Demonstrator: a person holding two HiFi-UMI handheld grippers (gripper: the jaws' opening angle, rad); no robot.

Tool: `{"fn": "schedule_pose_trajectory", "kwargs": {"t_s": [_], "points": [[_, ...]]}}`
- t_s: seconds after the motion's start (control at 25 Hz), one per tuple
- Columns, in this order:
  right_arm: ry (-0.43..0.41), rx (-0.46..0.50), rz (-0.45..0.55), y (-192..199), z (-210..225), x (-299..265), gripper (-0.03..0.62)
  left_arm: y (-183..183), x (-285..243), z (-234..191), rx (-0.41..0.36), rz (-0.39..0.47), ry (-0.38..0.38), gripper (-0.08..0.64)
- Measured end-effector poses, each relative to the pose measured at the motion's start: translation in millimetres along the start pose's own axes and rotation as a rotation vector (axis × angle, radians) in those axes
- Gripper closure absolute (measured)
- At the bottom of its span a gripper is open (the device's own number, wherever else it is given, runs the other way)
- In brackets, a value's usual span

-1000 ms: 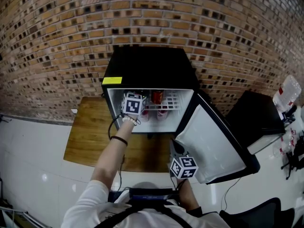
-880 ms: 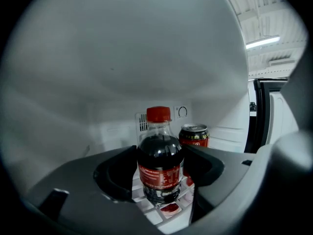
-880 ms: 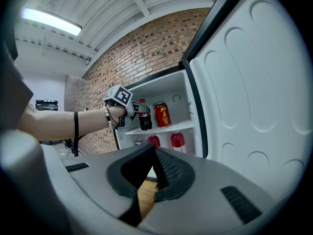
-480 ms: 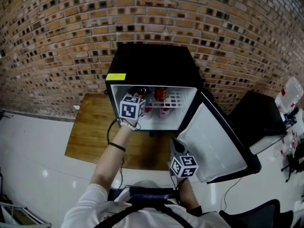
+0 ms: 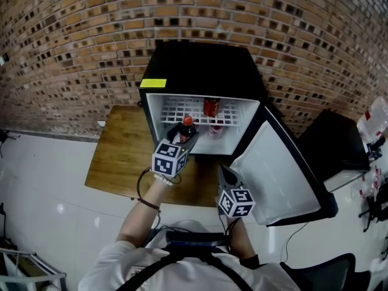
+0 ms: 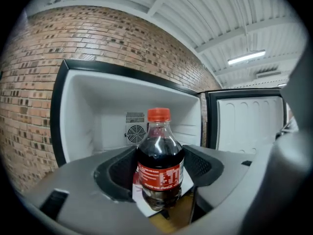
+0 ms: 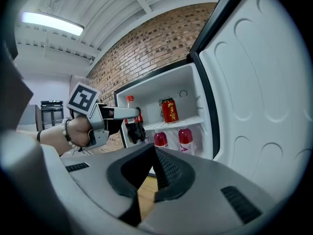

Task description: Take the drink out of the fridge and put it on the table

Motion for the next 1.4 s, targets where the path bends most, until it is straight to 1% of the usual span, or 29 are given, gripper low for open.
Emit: {"fn": "schedule_pose_trajectory", "kwargs": {"t_s": [0.12, 0.28, 0.4, 0.64, 0.8, 0.92, 1.0, 1.4], "points": [[-0.002, 0.001, -0.002, 1.5, -0.2, -0.9, 0.578, 35.0, 6.8, 7.0, 0.021, -0.012, 0.019, 0.265], [-0.002, -0.001, -0.006, 3.7, -1.0, 2.2, 0.578, 91.0, 10.8, 8.3, 0.033, -0.071, 0.005, 0.265], [-0.002, -0.002, -0.008, 5.9, -1.5, 3.9, 0.578, 127.9, 11.8, 4.0, 0.029, -0.093, -0.017, 0.265], [-0.009, 0.003, -0.008, 5.7, -4.5, 5.6, 0.578, 177.5, 7.4, -2.9, 0.055, -0.146, -0.038, 0.265], [-0.009, 0.007, -0.011, 6.1, -5.3, 6.6, 0.578, 202.7, 4.9, -4.7, 0.054, -0.170, -0.038, 0.265], [-0.004, 0.008, -0.010, 4.5, -4.0, 8.4, 0.578, 216.9, 2.8, -3.4, 0.044, -0.179, -0.026, 0.265], [-0.003, 0.010, -0.010, 3.6, -4.0, 8.7, 0.578, 225.0, 0.9, -3.1, 0.051, -0.183, -0.020, 0.265], [0.002, 0.007, -0.016, 5.0, -0.3, 7.9, 0.578, 245.2, -7.8, -4.5, 0.071, -0.180, -0.013, 0.265]]}}
Point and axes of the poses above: the fingertips, and each gripper's own axes: x backward along the fingers, z to its right, y out of its underside, the point moved 1 cm from there along x, backward along the fingers, and after that the axes turned 7 degrees about x, right-handed, at the moved point
